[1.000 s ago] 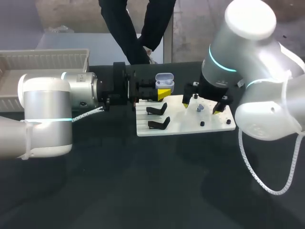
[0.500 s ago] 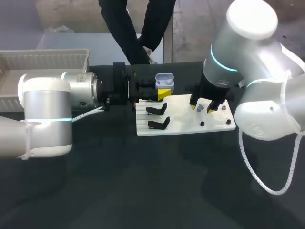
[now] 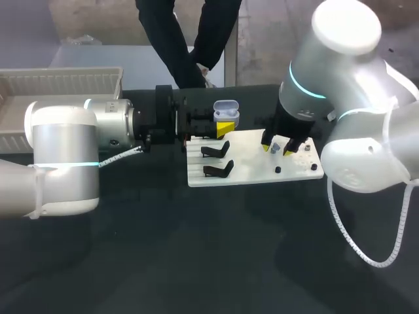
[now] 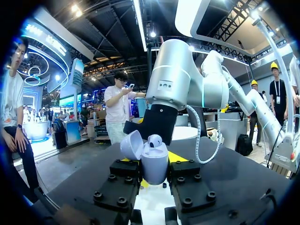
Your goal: Pick up each earbud case from the left stands, insert the matching earbuds, close the lid, and place the case in the box.
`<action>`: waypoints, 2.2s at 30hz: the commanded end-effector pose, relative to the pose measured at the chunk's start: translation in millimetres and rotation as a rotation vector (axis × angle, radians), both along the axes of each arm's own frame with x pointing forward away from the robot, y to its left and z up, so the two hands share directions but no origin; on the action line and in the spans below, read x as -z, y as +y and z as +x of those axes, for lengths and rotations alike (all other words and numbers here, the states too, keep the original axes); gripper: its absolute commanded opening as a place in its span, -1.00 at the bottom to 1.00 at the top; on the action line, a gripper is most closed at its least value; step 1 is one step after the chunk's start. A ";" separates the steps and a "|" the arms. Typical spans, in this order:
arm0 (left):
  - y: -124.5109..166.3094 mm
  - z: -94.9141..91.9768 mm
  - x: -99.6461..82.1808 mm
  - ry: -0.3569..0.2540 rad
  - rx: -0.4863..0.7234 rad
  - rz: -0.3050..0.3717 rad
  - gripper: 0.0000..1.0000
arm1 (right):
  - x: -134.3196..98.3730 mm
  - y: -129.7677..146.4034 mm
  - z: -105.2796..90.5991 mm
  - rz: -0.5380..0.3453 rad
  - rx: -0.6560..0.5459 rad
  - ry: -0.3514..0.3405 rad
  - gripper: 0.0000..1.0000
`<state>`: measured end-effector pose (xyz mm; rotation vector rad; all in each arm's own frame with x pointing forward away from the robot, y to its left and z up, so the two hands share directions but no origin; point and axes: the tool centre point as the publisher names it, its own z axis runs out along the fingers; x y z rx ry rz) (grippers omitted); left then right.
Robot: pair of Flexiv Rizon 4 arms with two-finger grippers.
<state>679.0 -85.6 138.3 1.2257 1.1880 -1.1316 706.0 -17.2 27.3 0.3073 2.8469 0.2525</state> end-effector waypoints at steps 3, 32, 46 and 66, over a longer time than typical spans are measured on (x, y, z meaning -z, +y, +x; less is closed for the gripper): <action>-0.2 -1.3 1.0 -0.005 -0.006 -0.005 -1.00 | 2.3 0.7 1.8 0.000 0.004 0.004 -0.24; -0.2 -1.3 1.0 -0.005 -0.006 -0.005 -1.00 | 3.5 2.2 2.8 -0.009 0.005 0.005 -1.00; -0.2 -1.3 1.0 -0.005 -0.006 -0.005 -1.00 | -13.8 0.4 -2.0 -0.012 -0.004 -0.010 -1.00; -0.2 -1.3 1.0 -0.005 -0.006 -0.005 -1.00 | -91.9 -2.5 -63.6 -0.097 -0.309 0.041 -1.00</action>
